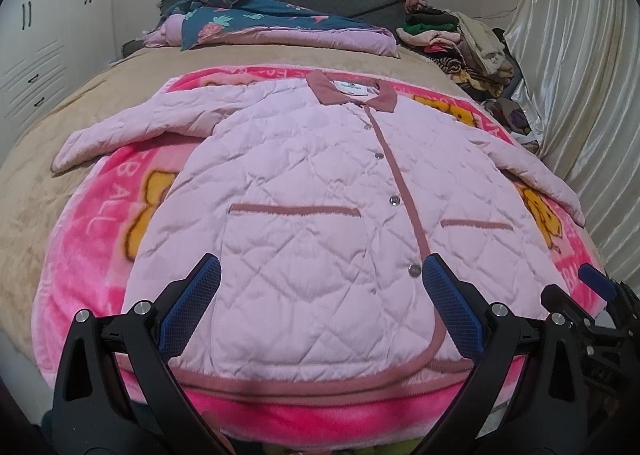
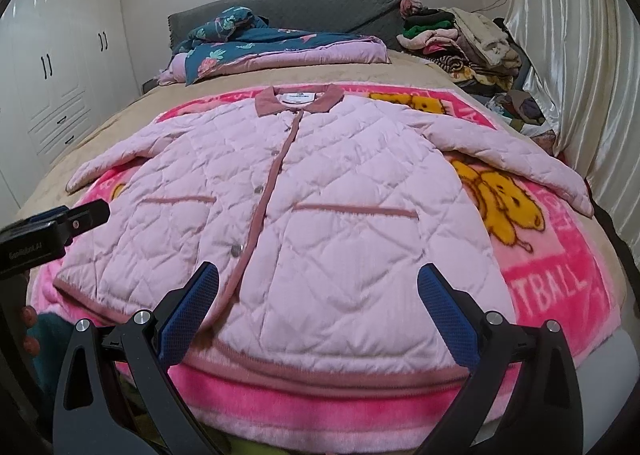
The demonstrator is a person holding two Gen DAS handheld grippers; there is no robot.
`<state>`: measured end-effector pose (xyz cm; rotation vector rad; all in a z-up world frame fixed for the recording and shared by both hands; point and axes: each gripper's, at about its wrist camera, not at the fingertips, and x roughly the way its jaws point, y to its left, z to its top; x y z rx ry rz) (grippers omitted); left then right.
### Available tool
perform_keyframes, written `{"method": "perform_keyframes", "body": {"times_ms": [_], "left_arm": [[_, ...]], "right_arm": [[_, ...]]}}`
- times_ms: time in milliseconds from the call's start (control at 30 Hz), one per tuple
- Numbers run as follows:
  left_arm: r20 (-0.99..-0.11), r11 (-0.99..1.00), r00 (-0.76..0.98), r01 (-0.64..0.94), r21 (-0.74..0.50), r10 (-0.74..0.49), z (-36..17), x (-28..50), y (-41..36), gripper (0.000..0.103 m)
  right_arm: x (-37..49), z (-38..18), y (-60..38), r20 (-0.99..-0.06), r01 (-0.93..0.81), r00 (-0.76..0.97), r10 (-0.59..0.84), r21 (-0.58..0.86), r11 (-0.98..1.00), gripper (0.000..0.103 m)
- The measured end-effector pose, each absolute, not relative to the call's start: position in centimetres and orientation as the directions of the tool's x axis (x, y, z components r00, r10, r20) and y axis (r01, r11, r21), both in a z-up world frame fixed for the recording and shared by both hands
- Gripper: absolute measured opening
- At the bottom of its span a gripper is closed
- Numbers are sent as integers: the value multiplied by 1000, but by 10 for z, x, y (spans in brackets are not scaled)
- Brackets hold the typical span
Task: Fold large clothes
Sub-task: 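Move the right tool to the cuff of the sleeve beside it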
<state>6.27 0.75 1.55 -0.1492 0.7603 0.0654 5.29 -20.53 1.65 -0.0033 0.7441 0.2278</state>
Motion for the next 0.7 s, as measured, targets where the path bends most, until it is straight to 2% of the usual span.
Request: {"method": "perform_keyframes", "body": {"times_ms": [700], "left_arm": [[-716, 989, 698, -92, -113, -17, 24, 156, -3, 94]], "right_arm": [[146, 36, -235, -651, -107, 741, 165, 128, 986, 99]]}}
